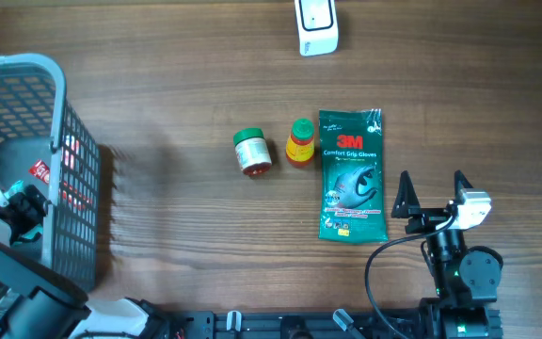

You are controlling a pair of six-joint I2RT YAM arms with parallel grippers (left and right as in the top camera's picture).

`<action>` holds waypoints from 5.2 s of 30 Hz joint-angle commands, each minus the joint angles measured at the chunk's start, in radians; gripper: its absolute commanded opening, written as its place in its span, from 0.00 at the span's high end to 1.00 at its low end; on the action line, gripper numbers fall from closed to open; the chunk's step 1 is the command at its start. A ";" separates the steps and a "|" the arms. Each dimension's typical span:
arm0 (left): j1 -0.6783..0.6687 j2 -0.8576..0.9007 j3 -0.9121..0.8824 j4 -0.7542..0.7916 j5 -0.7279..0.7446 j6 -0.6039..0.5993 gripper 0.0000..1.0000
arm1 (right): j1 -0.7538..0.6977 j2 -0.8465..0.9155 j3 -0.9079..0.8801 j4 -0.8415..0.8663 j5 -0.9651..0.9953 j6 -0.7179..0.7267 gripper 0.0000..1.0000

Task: Scan the item barcode
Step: 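Grasp the mint-green wipes pack in the basket with the left gripper, then lift the wipes pack out and set it left of the jars, then reach into the basket and grasp the red-white snack box with left gripper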

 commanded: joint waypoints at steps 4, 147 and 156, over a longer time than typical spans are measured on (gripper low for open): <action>0.009 0.082 -0.018 -0.005 -0.023 -0.036 0.39 | 0.005 0.000 -0.003 0.002 -0.009 -0.013 0.00; -0.157 -0.071 0.403 -0.564 0.247 -0.937 0.14 | 0.005 0.000 -0.003 0.002 -0.008 -0.013 0.00; -0.217 0.016 0.266 -0.394 0.207 -0.989 0.13 | 0.005 0.000 -0.003 0.002 -0.009 -0.013 0.01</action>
